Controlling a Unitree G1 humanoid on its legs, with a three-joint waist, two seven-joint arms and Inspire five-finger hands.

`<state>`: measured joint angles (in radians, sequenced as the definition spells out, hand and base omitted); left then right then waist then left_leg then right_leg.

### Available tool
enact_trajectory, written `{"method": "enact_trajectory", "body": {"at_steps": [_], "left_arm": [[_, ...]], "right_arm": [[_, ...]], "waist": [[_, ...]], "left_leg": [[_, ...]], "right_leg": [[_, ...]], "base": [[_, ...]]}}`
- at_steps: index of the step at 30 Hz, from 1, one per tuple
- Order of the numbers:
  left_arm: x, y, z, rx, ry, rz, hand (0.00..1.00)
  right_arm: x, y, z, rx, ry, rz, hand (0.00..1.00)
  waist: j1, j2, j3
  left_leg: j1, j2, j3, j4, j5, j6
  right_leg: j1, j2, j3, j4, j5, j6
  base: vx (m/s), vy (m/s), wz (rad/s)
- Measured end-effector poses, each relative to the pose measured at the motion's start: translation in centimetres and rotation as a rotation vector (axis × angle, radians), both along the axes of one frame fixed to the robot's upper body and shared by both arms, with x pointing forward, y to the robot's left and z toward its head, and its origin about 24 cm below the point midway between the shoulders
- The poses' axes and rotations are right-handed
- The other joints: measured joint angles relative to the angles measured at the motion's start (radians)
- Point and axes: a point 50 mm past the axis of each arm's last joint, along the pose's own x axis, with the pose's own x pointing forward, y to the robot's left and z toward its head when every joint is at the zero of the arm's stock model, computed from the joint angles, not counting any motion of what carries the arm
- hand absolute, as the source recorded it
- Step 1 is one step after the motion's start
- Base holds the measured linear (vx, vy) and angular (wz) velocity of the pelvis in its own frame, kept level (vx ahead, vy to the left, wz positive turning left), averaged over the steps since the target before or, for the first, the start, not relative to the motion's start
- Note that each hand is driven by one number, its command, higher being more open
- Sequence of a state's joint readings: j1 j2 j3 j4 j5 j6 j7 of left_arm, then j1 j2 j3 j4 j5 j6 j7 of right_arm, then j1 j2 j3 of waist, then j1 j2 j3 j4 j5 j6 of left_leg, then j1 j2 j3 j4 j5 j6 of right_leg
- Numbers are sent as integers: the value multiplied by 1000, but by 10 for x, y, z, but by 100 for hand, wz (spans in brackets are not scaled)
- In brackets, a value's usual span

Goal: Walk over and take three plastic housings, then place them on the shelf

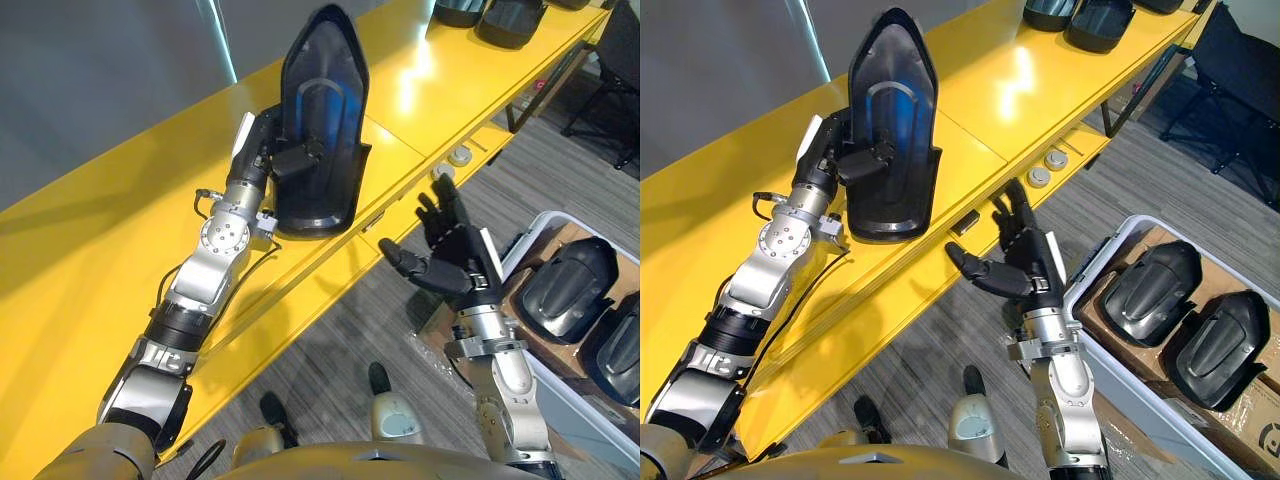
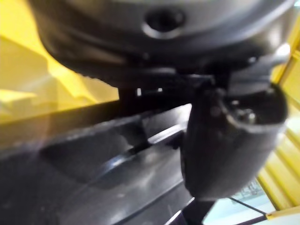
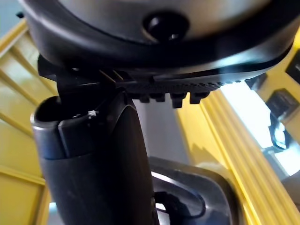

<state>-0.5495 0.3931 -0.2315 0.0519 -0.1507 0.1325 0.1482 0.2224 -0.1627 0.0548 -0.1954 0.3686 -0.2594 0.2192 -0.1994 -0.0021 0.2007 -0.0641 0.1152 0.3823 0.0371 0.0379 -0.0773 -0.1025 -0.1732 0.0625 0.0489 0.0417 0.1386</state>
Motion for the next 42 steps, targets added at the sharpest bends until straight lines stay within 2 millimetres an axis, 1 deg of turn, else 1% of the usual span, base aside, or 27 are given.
{"method": "enact_trajectory", "body": {"at_steps": [2,4,8,11,12,13,15,17,18,22,24,27,28,29,30,42], "left_arm": [[3,1,7,-4,-21,18,0],[6,6,7,-35,-7,51,0],[9,14,10,-94,-7,129,0],[15,32,18,-180,-23,240,0],[17,36,21,-200,-28,258,0],[19,45,25,-234,-31,295,0],[21,52,27,-266,-30,313,0],[21,53,28,-280,-28,311,0],[21,53,28,-281,-29,312,100],[22,52,34,-286,-46,323,100],[26,54,38,-270,-48,340,100],[31,59,27,-231,15,387,100],[31,59,27,-232,16,391,100],[31,59,28,-232,13,391,100],[32,58,33,-234,-4,393,100],[32,58,35,-211,-18,413,100]], "right_arm": [[1,6,-1,5,15,24,100],[1,9,-3,6,31,41,100],[1,10,-4,-2,37,52,100],[0,17,-4,-22,46,100,100],[0,18,-5,-24,47,105,100],[-1,22,-6,-21,53,120,100],[-1,25,-6,-20,60,132,100],[-1,27,-8,-20,71,143,100],[-1,29,-8,-18,73,149,100],[2,33,-4,-12,58,153,100],[4,34,0,-15,43,148,100],[6,33,3,-24,34,140,100],[5,34,3,-22,34,138,100],[5,34,3,-22,34,137,100],[5,33,3,-25,38,137,100],[3,40,1,-19,50,152,100]], "waist": [[1,3,15],[-1,8,18],[-4,23,35],[-7,37,63],[-7,37,69],[-7,38,85],[-6,37,100],[-3,33,108],[0,34,112],[1,34,122],[0,31,129],[-8,34,154],[-7,33,172],[-7,33,175],[-6,35,182],[-6,37,187]], "left_leg": [[0,-3,-2,-9,8,1],[0,-3,-2,-10,9,1],[0,-3,-2,-12,11,2],[1,-3,-3,-24,24,3],[0,-3,-3,-27,27,3],[0,-3,-3,-28,30,3],[-1,-3,-3,-28,31,3],[-1,-4,-3,-28,31,3],[-2,-4,-3,-28,31,3],[-19,-4,-4,-24,33,5],[-33,-4,-7,-24,39,8],[-32,-4,-7,-23,40,8],[-32,-4,-8,-23,42,9],[-32,-4,-8,-23,42,9],[-31,-4,-8,-23,42,9],[-31,-4,-8,-23,43,10]], "right_leg": [[-2,-1,-1,0,1,1],[-3,0,-2,0,1,1],[-4,0,-1,1,1,1],[-10,2,-2,4,2,3],[-13,2,-2,5,2,4],[-16,3,-2,10,2,4],[-21,3,-1,16,2,4],[-21,3,-1,17,1,4],[-22,3,-1,17,1,4],[-39,2,-1,21,1,4],[-53,2,-1,28,3,6],[-54,2,0,34,3,6],[-55,3,0,36,3,6],[-55,3,-1,36,3,6],[-55,3,0,37,3,6],[-56,3,-1,37,2,6]], "base": [[-19,3,4],[0,0,0],[0,0,0],[0,0,0],[-33,-9,-1],[0,0,0],[0,0,0],[0,0,0],[0,0,0],[-1,-1,1],[-11,-4,4],[0,0,0],[0,0,0],[0,0,0],[0,0,0],[0,0,0]]}}
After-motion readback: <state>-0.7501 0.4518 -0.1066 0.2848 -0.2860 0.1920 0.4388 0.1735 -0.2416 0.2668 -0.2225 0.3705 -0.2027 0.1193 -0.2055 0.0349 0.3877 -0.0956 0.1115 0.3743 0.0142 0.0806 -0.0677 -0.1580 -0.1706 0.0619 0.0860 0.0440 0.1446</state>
